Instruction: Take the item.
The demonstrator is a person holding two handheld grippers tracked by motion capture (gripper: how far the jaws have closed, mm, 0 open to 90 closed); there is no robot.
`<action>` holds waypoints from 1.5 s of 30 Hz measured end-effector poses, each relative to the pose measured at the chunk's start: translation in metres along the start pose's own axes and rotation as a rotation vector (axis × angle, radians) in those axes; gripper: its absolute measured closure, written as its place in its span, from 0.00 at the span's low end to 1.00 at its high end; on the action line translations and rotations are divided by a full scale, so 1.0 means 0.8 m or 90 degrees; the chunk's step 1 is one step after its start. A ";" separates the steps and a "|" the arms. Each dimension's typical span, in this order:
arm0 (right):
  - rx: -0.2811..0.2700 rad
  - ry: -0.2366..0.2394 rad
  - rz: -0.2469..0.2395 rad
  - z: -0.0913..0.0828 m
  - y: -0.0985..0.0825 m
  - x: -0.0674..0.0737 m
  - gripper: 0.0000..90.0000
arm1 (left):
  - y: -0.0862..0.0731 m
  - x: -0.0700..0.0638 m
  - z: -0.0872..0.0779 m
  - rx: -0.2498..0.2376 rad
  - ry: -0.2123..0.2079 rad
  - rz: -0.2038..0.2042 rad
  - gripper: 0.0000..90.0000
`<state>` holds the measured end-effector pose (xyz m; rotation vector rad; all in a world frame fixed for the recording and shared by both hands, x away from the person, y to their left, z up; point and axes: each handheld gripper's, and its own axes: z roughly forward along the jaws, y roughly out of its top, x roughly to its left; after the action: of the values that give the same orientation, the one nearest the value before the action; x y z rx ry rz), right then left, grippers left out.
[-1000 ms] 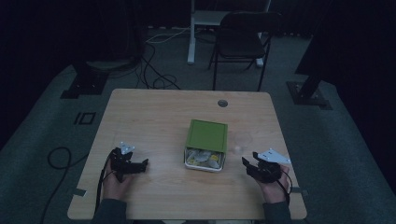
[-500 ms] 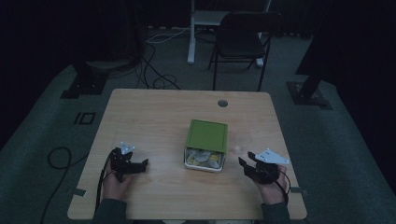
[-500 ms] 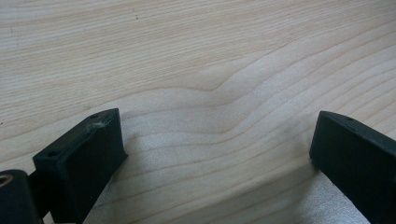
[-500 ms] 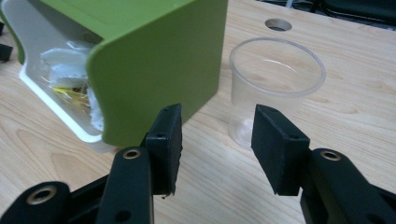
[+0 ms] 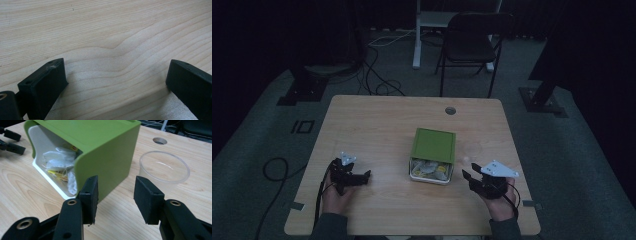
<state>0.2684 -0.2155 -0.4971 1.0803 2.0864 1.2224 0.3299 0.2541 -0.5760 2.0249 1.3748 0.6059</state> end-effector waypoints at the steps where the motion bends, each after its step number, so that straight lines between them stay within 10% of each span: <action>1: 0.000 0.002 -0.002 0.000 0.001 0.001 0.60 | 0.000 0.000 0.000 0.000 0.000 0.000 0.04; 45: -0.017 0.112 -0.056 0.008 0.022 0.055 0.69 | 0.000 0.000 0.000 0.000 0.000 0.000 0.04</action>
<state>0.2553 -0.1712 -0.4853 0.8870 2.2156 1.3405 0.3299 0.2541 -0.5760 2.0245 1.3749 0.6059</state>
